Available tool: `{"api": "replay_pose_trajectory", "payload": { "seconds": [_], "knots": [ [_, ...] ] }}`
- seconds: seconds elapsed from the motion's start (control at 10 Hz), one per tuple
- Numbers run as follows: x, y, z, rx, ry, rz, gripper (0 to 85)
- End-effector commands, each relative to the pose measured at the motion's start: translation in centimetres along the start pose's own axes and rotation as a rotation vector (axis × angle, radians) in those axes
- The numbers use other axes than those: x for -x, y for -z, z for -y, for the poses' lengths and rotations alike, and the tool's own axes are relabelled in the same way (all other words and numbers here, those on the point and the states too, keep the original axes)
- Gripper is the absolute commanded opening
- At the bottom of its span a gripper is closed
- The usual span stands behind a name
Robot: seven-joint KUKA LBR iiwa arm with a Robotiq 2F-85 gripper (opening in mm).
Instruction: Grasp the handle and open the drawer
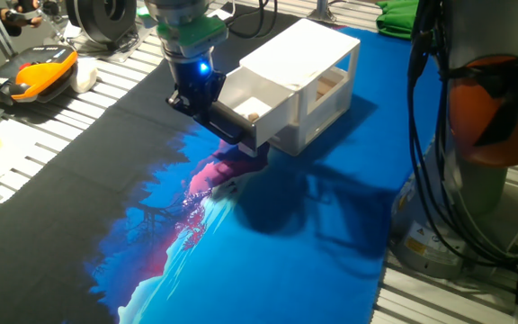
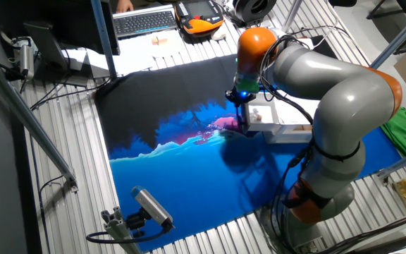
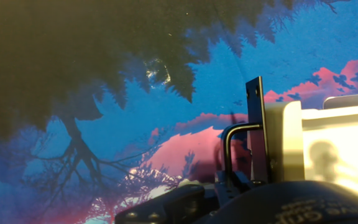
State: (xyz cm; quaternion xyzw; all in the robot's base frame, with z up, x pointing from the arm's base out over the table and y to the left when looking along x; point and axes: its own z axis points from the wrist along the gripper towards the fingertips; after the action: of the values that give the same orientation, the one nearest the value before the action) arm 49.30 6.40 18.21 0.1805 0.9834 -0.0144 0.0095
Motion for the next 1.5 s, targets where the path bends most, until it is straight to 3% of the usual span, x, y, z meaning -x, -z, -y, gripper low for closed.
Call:
{"api": "replay_pose_trajectory", "payload": {
  "seconds": [0.0,1.4],
  "knots": [
    [0.0,-0.1,-0.2,0.000,0.000,0.000,0.0],
    [-0.1,0.4,-3.3,-0.012,-0.037,-0.013,0.0]
  ]
}}
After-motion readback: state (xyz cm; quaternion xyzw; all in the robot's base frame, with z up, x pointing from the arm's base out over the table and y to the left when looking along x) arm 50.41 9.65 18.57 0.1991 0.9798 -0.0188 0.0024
